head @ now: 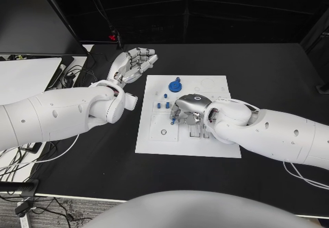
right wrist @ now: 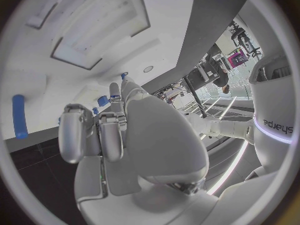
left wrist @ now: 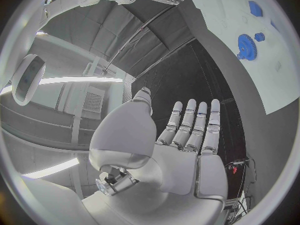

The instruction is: Assemble the parts on the task board

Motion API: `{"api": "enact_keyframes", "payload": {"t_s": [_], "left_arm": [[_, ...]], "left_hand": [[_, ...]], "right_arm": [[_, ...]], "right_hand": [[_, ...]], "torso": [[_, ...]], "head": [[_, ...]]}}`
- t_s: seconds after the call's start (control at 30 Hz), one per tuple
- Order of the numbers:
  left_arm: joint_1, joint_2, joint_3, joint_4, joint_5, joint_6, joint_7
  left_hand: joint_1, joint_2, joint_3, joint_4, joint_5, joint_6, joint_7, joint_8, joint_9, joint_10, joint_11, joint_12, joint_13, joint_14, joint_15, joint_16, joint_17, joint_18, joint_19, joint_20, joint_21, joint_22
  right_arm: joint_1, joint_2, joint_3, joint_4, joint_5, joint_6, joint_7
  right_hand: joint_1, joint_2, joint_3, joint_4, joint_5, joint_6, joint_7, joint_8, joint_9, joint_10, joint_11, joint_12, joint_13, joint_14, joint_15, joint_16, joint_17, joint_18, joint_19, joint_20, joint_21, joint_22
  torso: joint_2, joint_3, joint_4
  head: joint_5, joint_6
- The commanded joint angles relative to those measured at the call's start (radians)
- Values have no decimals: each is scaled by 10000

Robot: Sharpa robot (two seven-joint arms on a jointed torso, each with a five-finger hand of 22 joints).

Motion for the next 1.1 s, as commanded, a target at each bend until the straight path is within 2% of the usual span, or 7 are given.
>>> {"api": "enact_keyframes", "payload": {"t_s": [0.03, 0.17, 0.7, 1.1], "left_arm": [[11, 18, 10, 0, 11, 73, 886], [11, 25, 10, -2, 11, 73, 886], [11, 39, 10, -30, 11, 66, 869], [-5, 48, 10, -62, 11, 86, 860]], "left_hand": [[25, 113, -53, 11, 54, -52, 1322, 63, -12, -93, 0, 58, -16, -77, -23, 24, -9, -109, 97, 1, 54, -9], [25, 113, -53, 11, 54, -52, 1322, 63, -12, -93, 0, 58, -16, -77, -23, 24, -9, -109, 97, 1, 54, -9], [25, 113, -53, 11, 54, -52, 1322, 63, -12, -93, 0, 58, -16, -77, -23, 24, -9, -109, 97, 1, 54, -9], [39, 142, -73, 11, 59, -69, 1323, 85, -15, -103, 2, 76, -16, -91, -21, 48, -32, -112, 93, 1, 52, -24]], "right_arm": [[-22, 11, -13, -21, -165, 164, -11], [-30, 40, -13, -25, -172, 138, 9], [-55, 83, -12, 32, -175, 44, 42], [-66, 80, -12, 61, -147, 23, 58]], "right_hand": [[35, 51, 67, 2, 33, 31, 45, 54, 7, 12, 73, -58, -7, 920, 58, -14, 1949, -39, 145, 73, -39, 1957], [22, 41, 70, 2, 34, 23, 54, 40, 4, 6, 81, -73, -7, 918, 64, -20, 1937, -39, 145, 78, -38, 1958], [6, 37, 74, 6, 35, 19, 60, 30, 3, 6, 87, -83, -6, 915, 69, -26, 1925, -38, 142, 83, -44, 1956], [-4, 39, 79, 8, 41, 19, 62, 24, 3, 11, 89, -87, -5, 913, 72, -29, 1918, -35, 136, 86, -54, 1953]], "torso": [[5, -6, 1], [5, -1, 11], [-2, -10, -18], [-1, 0, -16]], "head": [[-15, 2], [11, 2], [36, 2], [-19, 2]]}}
